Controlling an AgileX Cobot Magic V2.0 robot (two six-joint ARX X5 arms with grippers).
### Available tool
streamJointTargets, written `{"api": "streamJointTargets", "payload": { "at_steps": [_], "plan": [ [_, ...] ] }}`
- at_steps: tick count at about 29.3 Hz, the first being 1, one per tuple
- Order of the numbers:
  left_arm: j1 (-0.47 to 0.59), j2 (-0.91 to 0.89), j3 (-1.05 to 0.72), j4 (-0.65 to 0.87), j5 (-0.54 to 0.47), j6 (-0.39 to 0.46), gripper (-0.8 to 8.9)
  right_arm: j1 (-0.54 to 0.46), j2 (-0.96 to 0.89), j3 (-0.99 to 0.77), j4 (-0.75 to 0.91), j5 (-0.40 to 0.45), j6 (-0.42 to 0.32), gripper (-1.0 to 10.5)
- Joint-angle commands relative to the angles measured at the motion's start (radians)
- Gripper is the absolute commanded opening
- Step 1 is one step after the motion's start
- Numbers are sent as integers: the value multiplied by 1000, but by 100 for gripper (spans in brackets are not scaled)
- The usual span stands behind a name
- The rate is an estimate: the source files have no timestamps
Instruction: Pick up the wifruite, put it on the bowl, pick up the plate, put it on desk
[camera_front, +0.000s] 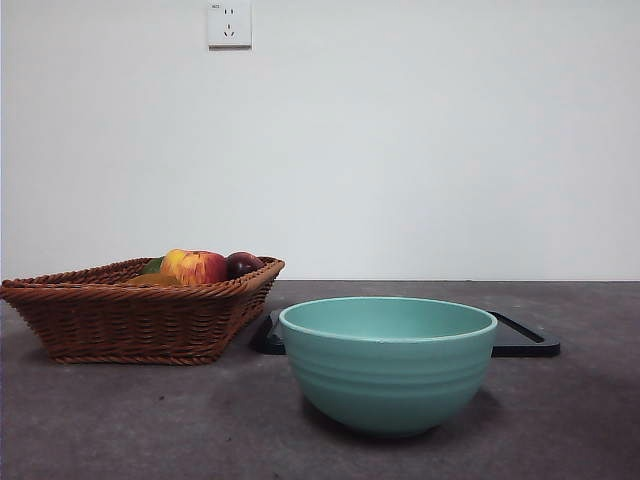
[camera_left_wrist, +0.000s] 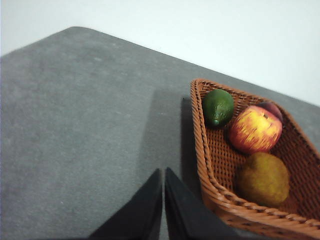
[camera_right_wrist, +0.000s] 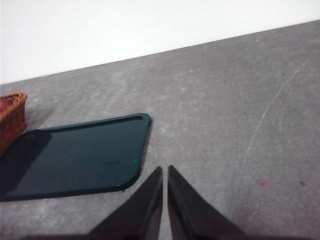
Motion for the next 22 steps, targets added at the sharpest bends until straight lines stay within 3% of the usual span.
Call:
{"api": "streamJointTargets", "payload": {
  "at_steps": [1,16,22],
  "plan": [
    [2,-2,-8,-13,-1,-76,8,-2,-3,10,-1,-3,54,8],
    [2,50,219,-116,41,-91,10,-2,27,233,-38,-4,62,8],
    [2,130,356,-196,113,-50,10,-1,136,391,-149,-40,1,8]
  ]
}}
